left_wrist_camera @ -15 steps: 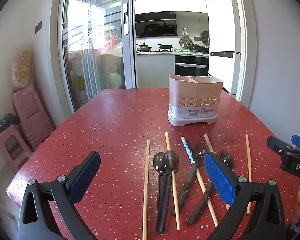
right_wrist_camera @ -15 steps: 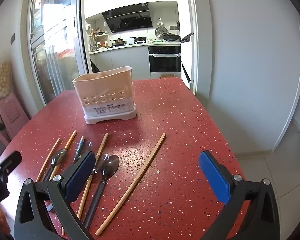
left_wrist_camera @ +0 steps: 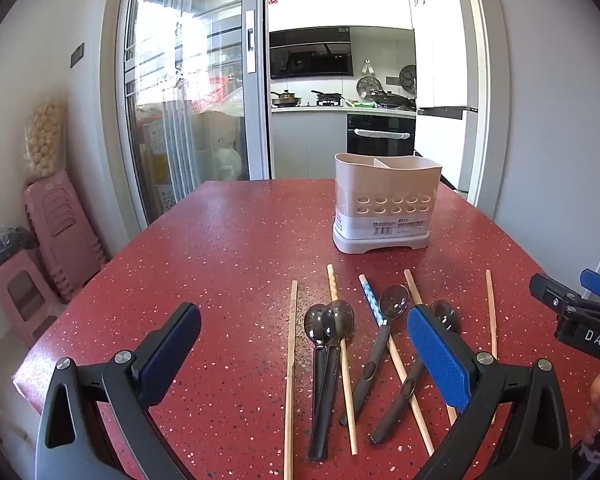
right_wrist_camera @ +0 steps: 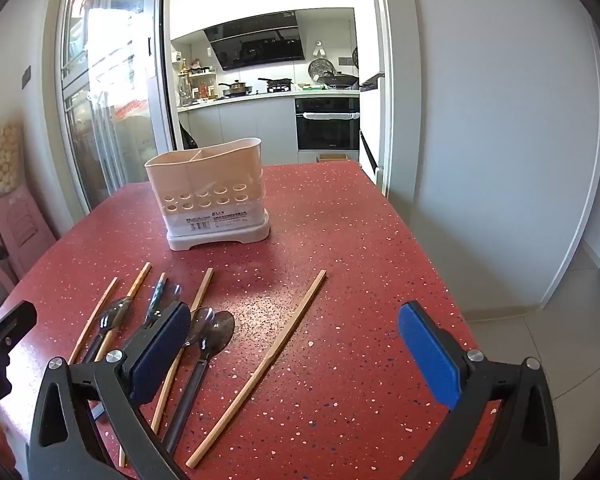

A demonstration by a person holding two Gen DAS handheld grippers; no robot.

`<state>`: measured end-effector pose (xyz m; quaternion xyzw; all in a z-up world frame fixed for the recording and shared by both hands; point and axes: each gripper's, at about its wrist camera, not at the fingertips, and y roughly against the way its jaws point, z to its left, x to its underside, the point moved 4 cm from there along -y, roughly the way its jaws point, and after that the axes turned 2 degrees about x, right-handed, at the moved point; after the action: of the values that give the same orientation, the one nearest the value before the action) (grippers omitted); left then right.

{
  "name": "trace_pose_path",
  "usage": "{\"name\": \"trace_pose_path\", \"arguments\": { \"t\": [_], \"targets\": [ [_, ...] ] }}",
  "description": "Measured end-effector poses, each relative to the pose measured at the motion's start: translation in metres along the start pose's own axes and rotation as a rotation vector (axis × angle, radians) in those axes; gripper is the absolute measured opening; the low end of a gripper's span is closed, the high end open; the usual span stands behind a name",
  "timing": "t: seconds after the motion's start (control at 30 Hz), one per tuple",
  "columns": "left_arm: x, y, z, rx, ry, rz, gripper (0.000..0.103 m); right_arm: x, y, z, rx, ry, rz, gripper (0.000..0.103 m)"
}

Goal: Organize utensils

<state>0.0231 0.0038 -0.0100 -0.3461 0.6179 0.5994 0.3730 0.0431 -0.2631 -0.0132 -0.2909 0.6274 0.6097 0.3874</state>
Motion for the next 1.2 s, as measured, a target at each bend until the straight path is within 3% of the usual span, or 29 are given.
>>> {"name": "trace_pose_path", "arguments": {
  "t": [1.2],
  "targets": [
    [0.005,-0.009,0.001,-0.005,0.018,0.008,0.103,0.002,0.001,0.012,0.002,0.026,-0.001,0.103]
  ]
}}
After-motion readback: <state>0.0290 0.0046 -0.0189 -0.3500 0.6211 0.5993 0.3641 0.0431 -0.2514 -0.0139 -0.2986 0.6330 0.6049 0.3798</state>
